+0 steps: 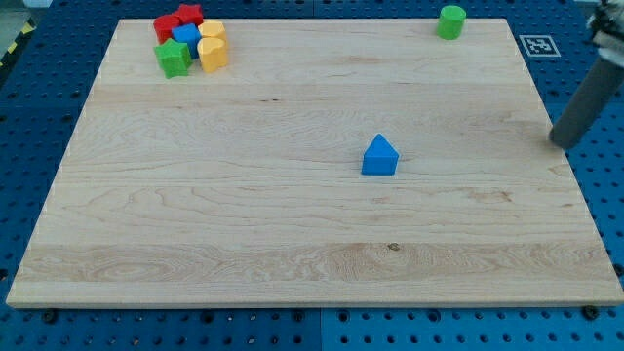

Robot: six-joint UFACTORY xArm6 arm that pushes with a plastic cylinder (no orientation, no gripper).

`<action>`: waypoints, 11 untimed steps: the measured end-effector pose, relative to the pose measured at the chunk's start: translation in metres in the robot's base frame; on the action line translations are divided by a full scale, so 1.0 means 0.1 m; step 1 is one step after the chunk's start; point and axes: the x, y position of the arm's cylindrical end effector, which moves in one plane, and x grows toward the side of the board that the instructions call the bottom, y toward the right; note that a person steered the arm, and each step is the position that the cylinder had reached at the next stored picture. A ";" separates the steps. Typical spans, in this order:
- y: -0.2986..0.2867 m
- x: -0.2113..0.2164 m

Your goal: Move the green circle slightly left

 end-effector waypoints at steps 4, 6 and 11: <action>-0.56 -1.91; -0.76 -2.28; -1.86 -2.11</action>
